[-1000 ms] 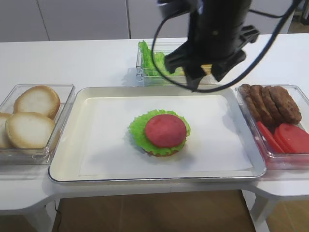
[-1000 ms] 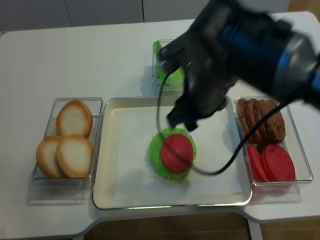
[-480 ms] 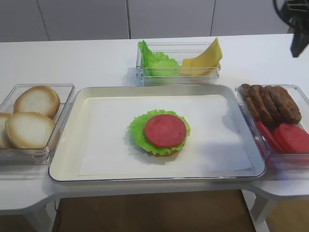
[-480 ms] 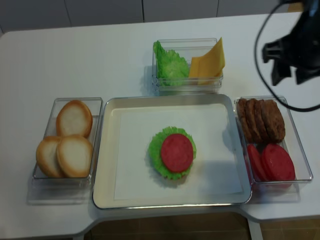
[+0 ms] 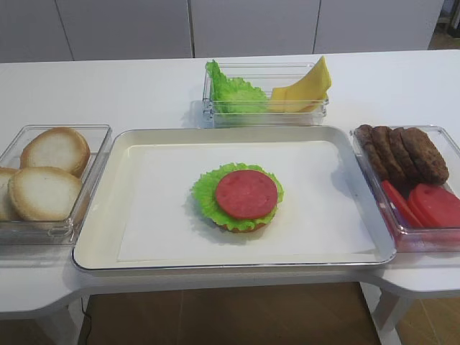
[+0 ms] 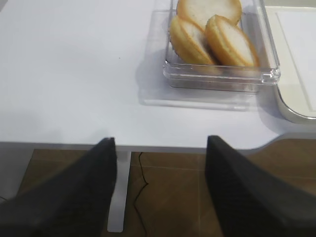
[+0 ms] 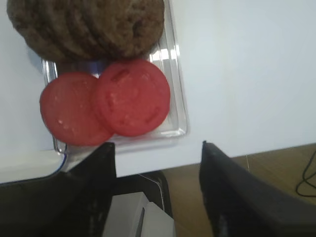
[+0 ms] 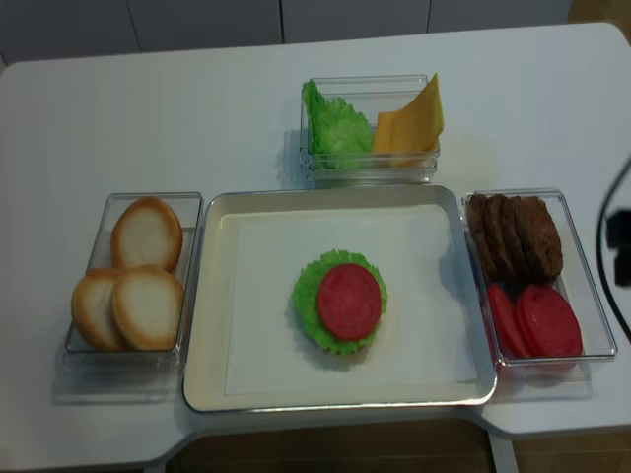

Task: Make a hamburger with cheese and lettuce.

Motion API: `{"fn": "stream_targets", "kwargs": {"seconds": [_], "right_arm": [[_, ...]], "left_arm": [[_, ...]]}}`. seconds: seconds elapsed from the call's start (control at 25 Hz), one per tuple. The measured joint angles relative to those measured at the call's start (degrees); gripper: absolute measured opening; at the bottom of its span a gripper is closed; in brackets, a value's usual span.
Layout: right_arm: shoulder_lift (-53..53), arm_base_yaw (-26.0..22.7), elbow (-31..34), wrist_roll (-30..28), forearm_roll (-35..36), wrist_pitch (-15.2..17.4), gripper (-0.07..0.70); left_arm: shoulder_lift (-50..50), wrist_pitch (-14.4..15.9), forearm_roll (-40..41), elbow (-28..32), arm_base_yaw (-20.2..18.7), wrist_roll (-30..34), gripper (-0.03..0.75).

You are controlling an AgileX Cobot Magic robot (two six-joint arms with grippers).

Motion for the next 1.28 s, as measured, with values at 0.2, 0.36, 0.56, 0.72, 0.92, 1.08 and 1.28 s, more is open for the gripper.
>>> {"fn": "stream_targets", "kwargs": {"seconds": [0.2, 0.36, 0.56, 0.72, 0.92, 1.08, 1.28], "right_arm": [[-15.66, -0.08, 8.82, 1.11, 0.13, 0.24, 0.407], [-27.5, -0.08, 14.13, 2.06, 0.13, 1.62, 0.407], [-40.83, -0.08, 18.7, 2.66, 0.13, 3.78, 0.407], [-49.57, -0.08, 20.75, 2.11, 0.13, 5.21, 0.407], [-56.89, -0.08, 20.98, -1.2, 0.13, 5.63, 0.407], [-60.65, -0.08, 20.98, -1.85, -0.18, 5.85, 0.407], [-62.8, -0.08, 22.26, -4.22, -0.94, 5.85, 0.407]], "left_arm": [[0.0, 0.0, 0.0, 0.0, 0.0, 0.0, 0.427], [0.0, 0.0, 0.0, 0.0, 0.0, 0.0, 0.427], [0.0, 0.0, 0.0, 0.0, 0.0, 0.0, 0.427], [0.0, 0.0, 0.0, 0.0, 0.0, 0.0, 0.427], [0.0, 0.0, 0.0, 0.0, 0.0, 0.0, 0.427], [0.0, 0.0, 0.0, 0.0, 0.0, 0.0, 0.427], [0.0, 0.0, 0.0, 0.0, 0.0, 0.0, 0.427]]}}
